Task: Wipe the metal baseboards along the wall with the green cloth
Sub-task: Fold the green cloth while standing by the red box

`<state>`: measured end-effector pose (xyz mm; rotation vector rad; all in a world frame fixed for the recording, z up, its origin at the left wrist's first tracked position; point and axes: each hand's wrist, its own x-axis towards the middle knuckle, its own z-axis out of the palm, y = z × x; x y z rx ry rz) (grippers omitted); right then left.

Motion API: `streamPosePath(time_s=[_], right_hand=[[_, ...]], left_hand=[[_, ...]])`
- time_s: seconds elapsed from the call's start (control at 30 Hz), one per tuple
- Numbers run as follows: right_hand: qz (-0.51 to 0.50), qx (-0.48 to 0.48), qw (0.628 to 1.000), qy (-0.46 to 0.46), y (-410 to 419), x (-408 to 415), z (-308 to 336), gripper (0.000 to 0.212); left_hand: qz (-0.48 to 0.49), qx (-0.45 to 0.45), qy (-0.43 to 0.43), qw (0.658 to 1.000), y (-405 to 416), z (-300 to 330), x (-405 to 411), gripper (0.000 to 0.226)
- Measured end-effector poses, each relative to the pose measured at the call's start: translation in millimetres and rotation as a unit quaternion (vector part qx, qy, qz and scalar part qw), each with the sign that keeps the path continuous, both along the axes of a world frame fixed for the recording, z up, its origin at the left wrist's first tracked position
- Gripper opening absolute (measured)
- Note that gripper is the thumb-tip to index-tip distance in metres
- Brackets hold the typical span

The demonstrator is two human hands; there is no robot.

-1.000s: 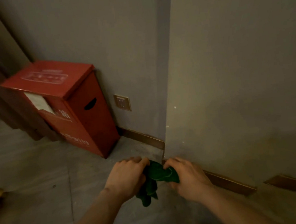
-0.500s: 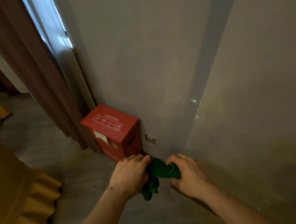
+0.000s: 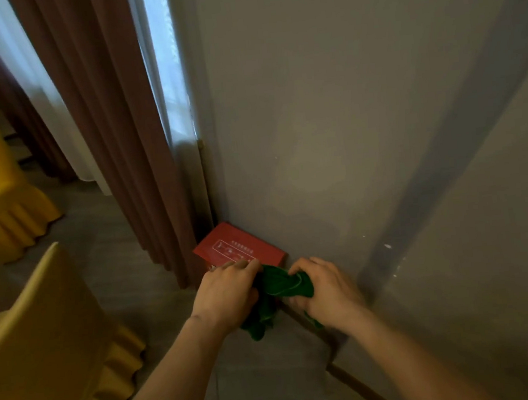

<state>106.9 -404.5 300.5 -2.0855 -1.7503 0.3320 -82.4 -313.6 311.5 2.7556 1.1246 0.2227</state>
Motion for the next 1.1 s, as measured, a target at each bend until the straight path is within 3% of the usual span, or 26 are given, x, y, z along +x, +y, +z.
streamPosePath(time_s=[0.2,0.43,0.9,1.1], right_hand=[[-0.006,0.014,1.000,0.018,56.4,-28.3,18.3,0.038],[-0.017,0.001,0.998,0.056,115.5,-19.2,-15.0,0.036],[-0.038,-0.096,0.988,0.115,281.9,58.9,-189.9,0.050],[-0.035,-0.131,0.984,0.114,331.4,82.6,-256.7,0.053]], left_hand=[[0.023,0.007,-0.020,1.000,51.8,7.5,-28.0,0.026],[0.047,-0.022,-0.038,0.998,106.4,-24.0,-14.5,0.025],[0.149,-0.116,-0.064,0.980,254.5,-187.0,87.0,0.032],[0.157,-0.108,-0.011,0.982,303.1,-263.9,112.4,0.028]])
